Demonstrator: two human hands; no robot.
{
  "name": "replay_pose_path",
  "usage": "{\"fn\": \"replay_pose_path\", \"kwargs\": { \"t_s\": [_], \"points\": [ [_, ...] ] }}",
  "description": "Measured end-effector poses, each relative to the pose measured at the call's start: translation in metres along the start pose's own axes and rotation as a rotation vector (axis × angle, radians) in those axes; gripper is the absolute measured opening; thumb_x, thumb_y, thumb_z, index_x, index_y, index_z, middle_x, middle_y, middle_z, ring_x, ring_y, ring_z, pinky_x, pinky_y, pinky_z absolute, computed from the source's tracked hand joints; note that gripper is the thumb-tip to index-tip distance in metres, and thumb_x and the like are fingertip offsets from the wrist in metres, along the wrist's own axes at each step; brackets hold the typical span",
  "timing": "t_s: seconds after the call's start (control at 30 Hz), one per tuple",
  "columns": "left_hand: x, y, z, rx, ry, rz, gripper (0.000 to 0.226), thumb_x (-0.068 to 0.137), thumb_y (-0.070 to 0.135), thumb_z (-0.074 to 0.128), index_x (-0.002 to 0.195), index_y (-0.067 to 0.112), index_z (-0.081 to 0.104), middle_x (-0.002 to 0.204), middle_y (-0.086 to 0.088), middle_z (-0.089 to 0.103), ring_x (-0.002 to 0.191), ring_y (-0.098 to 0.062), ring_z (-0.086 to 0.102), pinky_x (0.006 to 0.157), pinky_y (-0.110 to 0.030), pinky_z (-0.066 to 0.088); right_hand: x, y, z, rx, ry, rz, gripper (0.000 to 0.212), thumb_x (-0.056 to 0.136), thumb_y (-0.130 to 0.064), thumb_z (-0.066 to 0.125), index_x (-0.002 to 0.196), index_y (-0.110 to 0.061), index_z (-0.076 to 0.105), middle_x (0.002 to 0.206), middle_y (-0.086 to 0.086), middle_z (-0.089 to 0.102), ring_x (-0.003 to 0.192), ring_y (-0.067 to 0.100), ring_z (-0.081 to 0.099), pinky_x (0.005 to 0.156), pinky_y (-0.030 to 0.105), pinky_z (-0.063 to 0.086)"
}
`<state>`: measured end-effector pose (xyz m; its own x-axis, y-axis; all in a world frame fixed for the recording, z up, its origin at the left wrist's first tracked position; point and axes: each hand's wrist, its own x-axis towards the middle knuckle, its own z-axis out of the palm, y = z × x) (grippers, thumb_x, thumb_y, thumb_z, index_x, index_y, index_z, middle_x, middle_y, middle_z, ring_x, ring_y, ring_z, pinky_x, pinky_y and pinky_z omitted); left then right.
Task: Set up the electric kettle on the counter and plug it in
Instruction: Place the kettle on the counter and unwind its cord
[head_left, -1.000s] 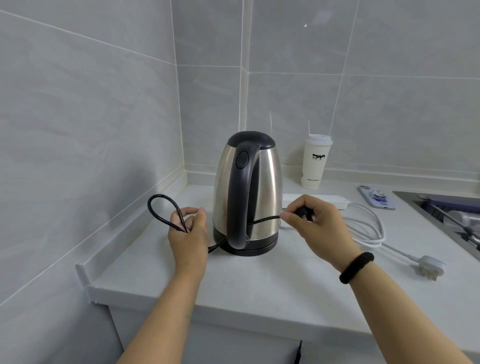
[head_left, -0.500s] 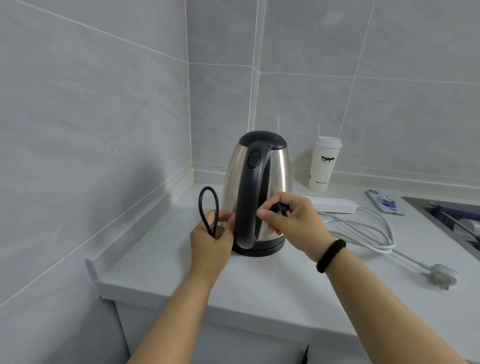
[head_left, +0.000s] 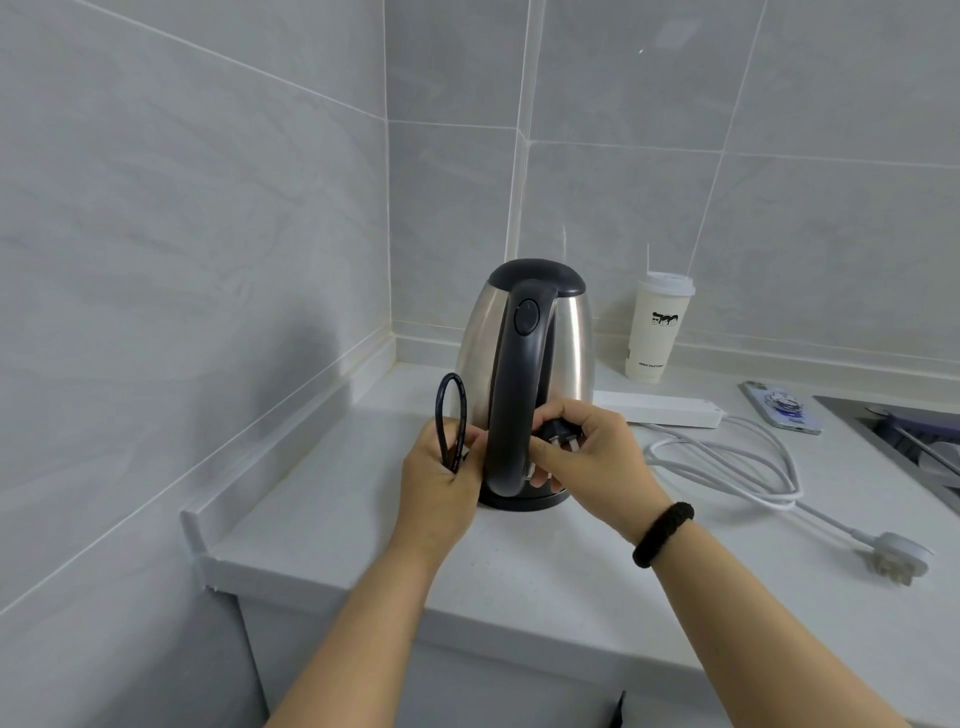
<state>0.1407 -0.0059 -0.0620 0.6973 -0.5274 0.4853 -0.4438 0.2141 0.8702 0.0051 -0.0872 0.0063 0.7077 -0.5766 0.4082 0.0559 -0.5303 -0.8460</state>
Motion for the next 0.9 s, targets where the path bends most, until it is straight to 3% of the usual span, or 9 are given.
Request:
{"fn": "replay_pose_path", "kwargs": {
  "t_s": [0.13, 0.27, 0.4, 0.5, 0.67, 0.9],
  "points": [
    [0.001, -0.001, 0.001, -0.016, 0.035, -0.028, 0.01, 0.09, 0.022, 0.064, 0.085, 0.014, 0.062, 0.078, -0.005, 0.065, 0.072, -0.014, 0.061, 0.068, -0.028, 0.05, -0.003, 0.004, -0.003, -0.029, 0.032, -0.059, 0.029, 0.077, 0.0, 0.071, 0.096, -0.022, 0.068, 0.092, -0.004, 0.069, 0.08, 0.013, 0.067, 0.069, 0.026, 0.058],
    [0.002, -0.003, 0.0, -0.061, 0.075, -0.069, 0.02, 0.089, 0.04, 0.061, 0.084, 0.021, 0.062, 0.079, -0.006, 0.067, 0.076, -0.02, 0.066, 0.075, -0.043, 0.056, -0.006, 0.003, -0.011, 0.019, 0.067, -0.096, 0.035, 0.077, -0.002, 0.075, 0.105, -0.021, 0.065, 0.107, 0.0, 0.063, 0.079, 0.013, 0.065, 0.065, 0.023, 0.054],
    [0.004, -0.007, -0.002, -0.031, 0.091, -0.05, 0.031, 0.081, 0.063, 0.053, 0.083, 0.033, 0.062, 0.086, -0.01, 0.065, 0.083, -0.026, 0.065, 0.079, -0.05, 0.055, -0.005, -0.001, -0.015, -0.004, 0.081, -0.139, 0.03, 0.078, -0.006, 0.075, 0.1, -0.026, 0.068, 0.102, -0.001, 0.062, 0.085, 0.013, 0.068, 0.072, 0.03, 0.059],
    [0.002, -0.002, -0.002, -0.079, 0.068, -0.047, 0.028, 0.087, 0.056, 0.056, 0.087, 0.029, 0.063, 0.087, -0.01, 0.065, 0.082, -0.023, 0.064, 0.079, -0.045, 0.055, -0.005, -0.002, -0.013, -0.03, 0.093, -0.138, 0.031, 0.077, -0.009, 0.076, 0.098, -0.031, 0.068, 0.102, -0.004, 0.063, 0.088, 0.009, 0.067, 0.077, 0.026, 0.058],
    [-0.001, 0.005, 0.0, -0.114, -0.005, 0.017, 0.01, 0.091, 0.024, 0.063, 0.099, 0.019, 0.065, 0.096, -0.003, 0.067, 0.091, -0.008, 0.063, 0.079, -0.019, 0.049, -0.003, -0.002, -0.009, -0.078, 0.13, -0.165, 0.032, 0.079, -0.01, 0.074, 0.104, -0.03, 0.067, 0.102, -0.009, 0.06, 0.089, 0.006, 0.065, 0.081, 0.016, 0.053],
    [0.002, 0.001, 0.0, -0.079, 0.024, 0.073, 0.014, 0.088, 0.024, 0.067, 0.102, 0.024, 0.064, 0.103, -0.006, 0.063, 0.098, -0.013, 0.062, 0.085, -0.021, 0.05, -0.004, -0.001, -0.005, -0.131, 0.098, -0.137, 0.031, 0.086, -0.007, 0.067, 0.114, -0.021, 0.068, 0.104, -0.012, 0.055, 0.094, 0.003, 0.062, 0.085, 0.016, 0.052]
  ]
}}
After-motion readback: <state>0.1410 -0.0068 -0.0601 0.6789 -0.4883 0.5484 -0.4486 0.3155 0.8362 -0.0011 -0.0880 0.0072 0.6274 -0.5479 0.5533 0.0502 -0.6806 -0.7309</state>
